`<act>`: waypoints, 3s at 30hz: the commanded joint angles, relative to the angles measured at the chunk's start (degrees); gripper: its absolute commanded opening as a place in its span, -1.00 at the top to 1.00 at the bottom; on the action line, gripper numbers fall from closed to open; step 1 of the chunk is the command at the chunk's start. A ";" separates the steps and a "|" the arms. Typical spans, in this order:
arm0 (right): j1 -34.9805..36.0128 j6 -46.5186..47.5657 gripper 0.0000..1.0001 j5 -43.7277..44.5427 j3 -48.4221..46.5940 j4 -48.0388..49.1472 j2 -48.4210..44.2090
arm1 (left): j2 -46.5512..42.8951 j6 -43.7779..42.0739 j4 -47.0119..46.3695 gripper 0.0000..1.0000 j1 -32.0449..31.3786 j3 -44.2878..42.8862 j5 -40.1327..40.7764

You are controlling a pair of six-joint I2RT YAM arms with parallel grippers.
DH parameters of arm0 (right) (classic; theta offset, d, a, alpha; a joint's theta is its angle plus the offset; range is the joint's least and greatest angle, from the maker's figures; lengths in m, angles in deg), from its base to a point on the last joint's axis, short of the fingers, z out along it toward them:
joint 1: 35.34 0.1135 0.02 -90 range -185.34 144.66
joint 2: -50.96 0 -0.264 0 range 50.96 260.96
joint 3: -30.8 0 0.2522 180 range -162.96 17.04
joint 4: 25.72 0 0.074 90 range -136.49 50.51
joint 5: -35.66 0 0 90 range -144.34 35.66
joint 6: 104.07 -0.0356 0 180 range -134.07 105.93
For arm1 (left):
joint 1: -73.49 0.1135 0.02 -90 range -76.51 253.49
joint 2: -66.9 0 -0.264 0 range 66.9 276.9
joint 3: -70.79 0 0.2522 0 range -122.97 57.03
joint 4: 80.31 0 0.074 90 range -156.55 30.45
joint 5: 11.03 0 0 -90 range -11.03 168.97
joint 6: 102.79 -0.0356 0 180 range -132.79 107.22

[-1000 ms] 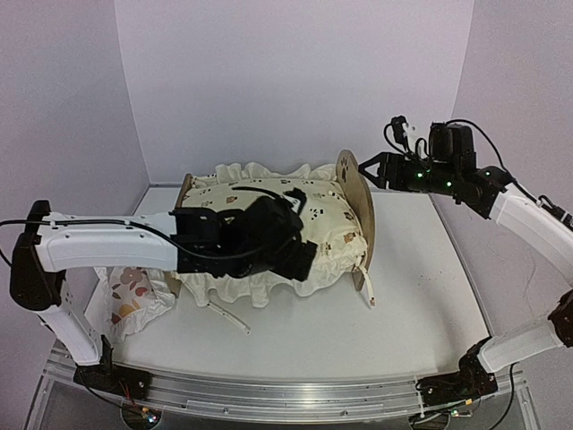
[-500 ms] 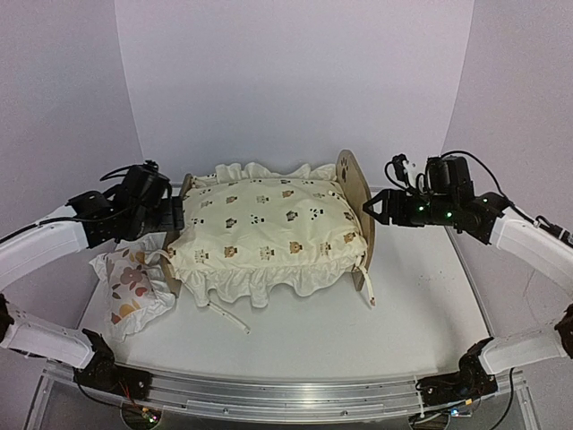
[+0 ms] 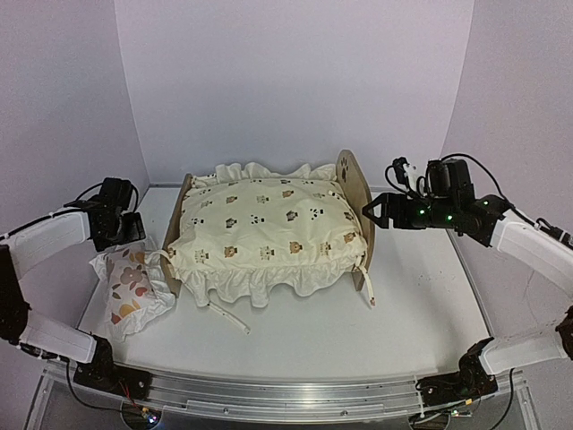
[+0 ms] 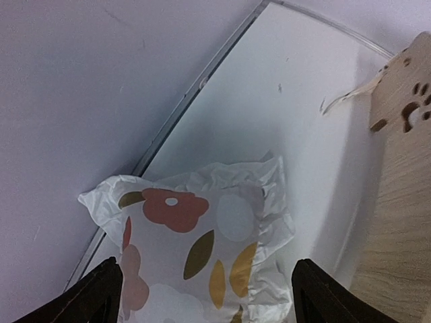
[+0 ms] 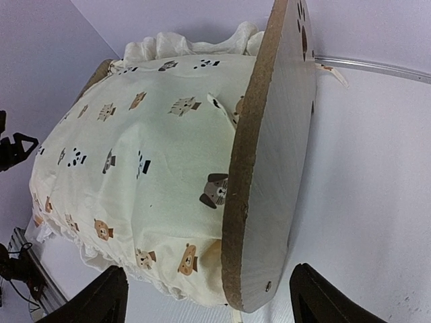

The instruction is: Set up the pet bed

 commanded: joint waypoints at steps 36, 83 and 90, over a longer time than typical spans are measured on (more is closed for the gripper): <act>-0.21 -0.33 -0.80 -5.12 -0.39 -0.42 -0.08 | -4.05 0.94 9.98 1.00 1.07 -15.48 -8.09; 22.58 -29.57 0.16 -17.58 -40.46 36.48 50.32 | 9.14 5.56 -19.60 1.00 -20.39 -25.93 -32.45; 21.45 -24.13 1.00 -14.05 -38.63 25.10 43.54 | 4.49 1.10 -17.03 0.52 -20.41 -24.12 -28.40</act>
